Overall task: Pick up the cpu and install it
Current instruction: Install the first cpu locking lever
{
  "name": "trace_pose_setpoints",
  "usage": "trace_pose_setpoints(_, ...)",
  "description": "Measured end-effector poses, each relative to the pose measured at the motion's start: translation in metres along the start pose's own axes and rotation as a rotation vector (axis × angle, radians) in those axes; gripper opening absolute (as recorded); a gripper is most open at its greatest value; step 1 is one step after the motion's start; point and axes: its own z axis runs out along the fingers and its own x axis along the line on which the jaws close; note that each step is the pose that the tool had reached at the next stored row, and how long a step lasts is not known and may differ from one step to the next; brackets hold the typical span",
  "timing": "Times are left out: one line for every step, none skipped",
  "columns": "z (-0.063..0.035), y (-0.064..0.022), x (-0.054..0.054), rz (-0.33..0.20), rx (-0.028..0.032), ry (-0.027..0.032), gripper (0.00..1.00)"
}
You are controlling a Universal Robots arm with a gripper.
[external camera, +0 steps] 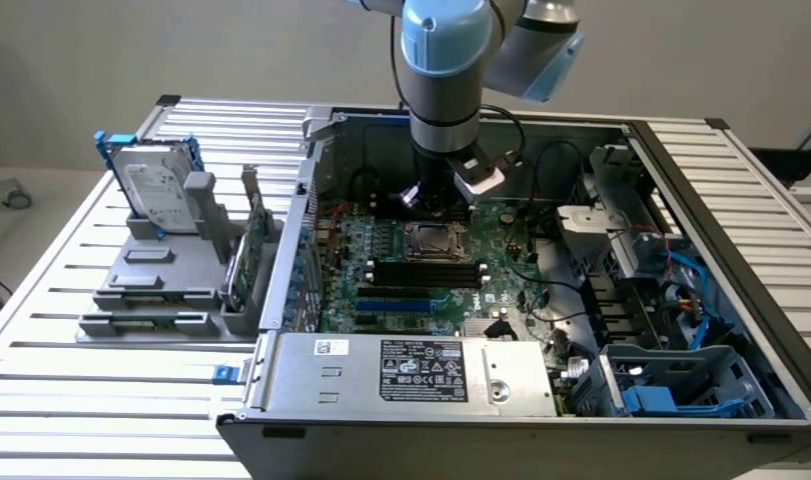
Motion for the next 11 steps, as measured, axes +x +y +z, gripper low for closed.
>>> trace_pose_setpoints(0.0,0.0002,0.0001,0.0,0.0,0.0001,0.11)
trace_pose_setpoints(0.0,0.0003,0.0002,0.0,0.0,0.0,0.11)
trace_pose_setpoints(0.0,0.0005,0.0003,0.0,-0.0001,-0.0001,0.11)
trace_pose_setpoints(0.0,0.0005,0.0003,0.0,-0.0001,-0.0001,0.11)
trace_pose_setpoints(0.0,0.0006,0.0003,0.0,-0.0001,-0.0001,0.11)
trace_pose_setpoints(-0.0001,0.0007,0.0003,0.0,-0.0001,-0.0001,0.11)
trace_pose_setpoints(0.0,0.0007,0.0003,0.0,-0.0001,0.0,0.11)
trace_pose_setpoints(-0.0001,0.0008,0.0002,0.0,-0.0001,0.0,0.11)
trace_pose_setpoints(-0.0001,0.0008,0.0002,0.0,-0.0001,0.0,0.11)
trace_pose_setpoints(-0.0001,0.0009,0.0001,0.001,-0.0002,0.0,0.11)
trace_pose_setpoints(-0.0002,0.001,0.0001,0.001,-0.0003,0.0,0.11)
